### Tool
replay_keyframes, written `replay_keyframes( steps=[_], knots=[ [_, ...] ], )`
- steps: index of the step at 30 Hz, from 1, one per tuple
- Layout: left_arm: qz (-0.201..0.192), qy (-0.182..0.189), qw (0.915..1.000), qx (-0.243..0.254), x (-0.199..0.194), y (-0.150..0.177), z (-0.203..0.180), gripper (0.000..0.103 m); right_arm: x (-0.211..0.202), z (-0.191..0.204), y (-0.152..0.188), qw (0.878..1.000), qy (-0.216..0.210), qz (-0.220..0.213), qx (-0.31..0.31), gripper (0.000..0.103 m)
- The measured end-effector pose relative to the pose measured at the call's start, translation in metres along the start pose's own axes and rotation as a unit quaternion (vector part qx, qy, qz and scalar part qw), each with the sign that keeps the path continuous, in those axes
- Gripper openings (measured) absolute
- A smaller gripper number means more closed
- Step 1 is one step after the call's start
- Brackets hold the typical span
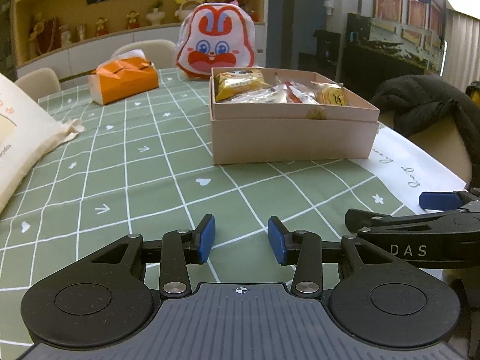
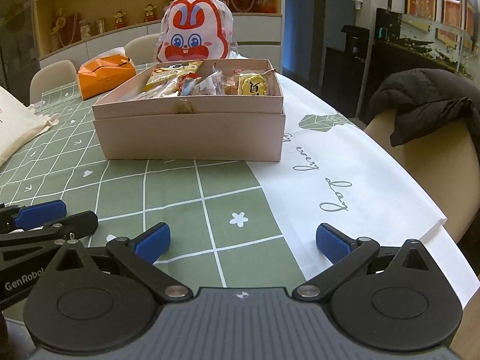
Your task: Organize snacks
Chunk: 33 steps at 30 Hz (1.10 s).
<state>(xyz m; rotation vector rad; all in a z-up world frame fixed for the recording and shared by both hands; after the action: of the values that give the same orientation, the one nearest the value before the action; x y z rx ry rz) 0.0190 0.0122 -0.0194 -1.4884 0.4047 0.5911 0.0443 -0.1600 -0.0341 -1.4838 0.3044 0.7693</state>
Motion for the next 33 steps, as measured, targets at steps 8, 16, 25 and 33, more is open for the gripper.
replay_keyframes(
  steps=[8, 16, 25, 33],
  knots=[
    [0.0, -0.003, 1.0, 0.005, -0.0001, -0.0001, -0.0008, 0.044, -0.0001, -0.0002, 0.0002, 1.0, 0.0, 0.0, 0.0, 0.103],
    [0.0, -0.002, 1.0, 0.004, -0.0003, -0.0001, -0.0006, 0.044, 0.0002, -0.0003, 0.0002, 1.0, 0.0, 0.0, 0.0, 0.103],
    [0.0, 0.001, 1.0, 0.0, -0.0007, 0.0003, 0.0, 0.044, 0.0003, -0.0002, 0.0004, 1.0, 0.0, 0.0, 0.0, 0.103],
    [0.0, 0.0, 1.0, 0.001, -0.0007, 0.0003, 0.0001, 0.044, 0.0004, -0.0002, 0.0001, 1.0, 0.0, 0.0, 0.0, 0.103]
  ],
)
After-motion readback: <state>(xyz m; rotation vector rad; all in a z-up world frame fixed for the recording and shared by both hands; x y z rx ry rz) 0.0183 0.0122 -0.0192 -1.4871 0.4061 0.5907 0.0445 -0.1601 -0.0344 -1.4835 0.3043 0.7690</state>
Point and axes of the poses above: each gripper's, at about its wrist camera, not at the fingertips, and x roughly the way its jaws point, z to its left, y to its underside, the point moved 3 cm from there along x, roughly the way its jaws point, and after that the axes turned 6 degrees about -y, right-handed, at the moved point
